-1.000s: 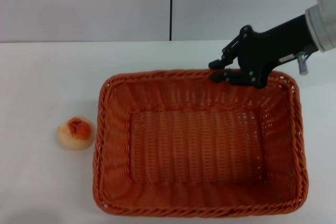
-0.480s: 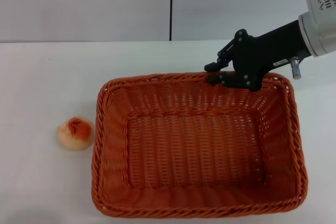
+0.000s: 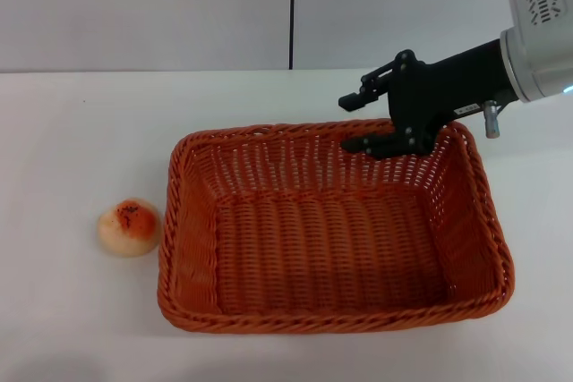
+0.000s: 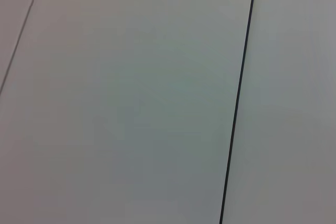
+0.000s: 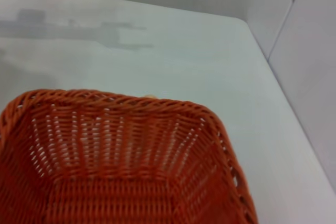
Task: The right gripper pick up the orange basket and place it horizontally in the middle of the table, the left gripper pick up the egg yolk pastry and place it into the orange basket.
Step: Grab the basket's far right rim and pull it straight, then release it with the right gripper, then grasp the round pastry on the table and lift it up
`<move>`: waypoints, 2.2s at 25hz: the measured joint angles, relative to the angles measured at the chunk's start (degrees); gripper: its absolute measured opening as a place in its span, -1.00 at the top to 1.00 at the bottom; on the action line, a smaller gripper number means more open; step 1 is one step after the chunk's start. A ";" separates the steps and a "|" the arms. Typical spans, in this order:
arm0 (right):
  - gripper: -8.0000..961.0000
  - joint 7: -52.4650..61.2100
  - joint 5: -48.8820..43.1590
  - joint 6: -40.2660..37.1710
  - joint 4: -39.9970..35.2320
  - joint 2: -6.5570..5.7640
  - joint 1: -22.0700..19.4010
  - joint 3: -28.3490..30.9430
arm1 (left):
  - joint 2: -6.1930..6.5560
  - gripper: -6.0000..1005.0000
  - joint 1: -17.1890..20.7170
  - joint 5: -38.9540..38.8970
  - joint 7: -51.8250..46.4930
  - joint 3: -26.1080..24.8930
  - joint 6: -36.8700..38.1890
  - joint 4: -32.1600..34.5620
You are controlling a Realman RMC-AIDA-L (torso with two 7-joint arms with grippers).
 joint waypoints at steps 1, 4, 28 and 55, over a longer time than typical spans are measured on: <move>0.25 0.00 1.12 0.01 -0.57 0.02 -0.53 -0.01 | 0.01 -0.50 0.00 0.00 -0.02 0.10 0.09 -0.16; 0.10 0.26 5.35 -0.48 -3.48 0.02 -3.02 0.01 | 0.20 -0.49 0.17 0.01 -0.22 1.84 0.11 -0.89; -0.10 -11.17 69.21 -27.59 3.55 0.29 -40.69 5.55 | 0.34 -0.47 -12.59 41.90 -25.27 19.97 15.35 -33.10; -0.10 -10.95 68.83 -29.36 5.90 -0.07 -40.03 8.10 | 0.06 -0.20 -14.99 44.32 -25.18 24.70 25.23 -27.93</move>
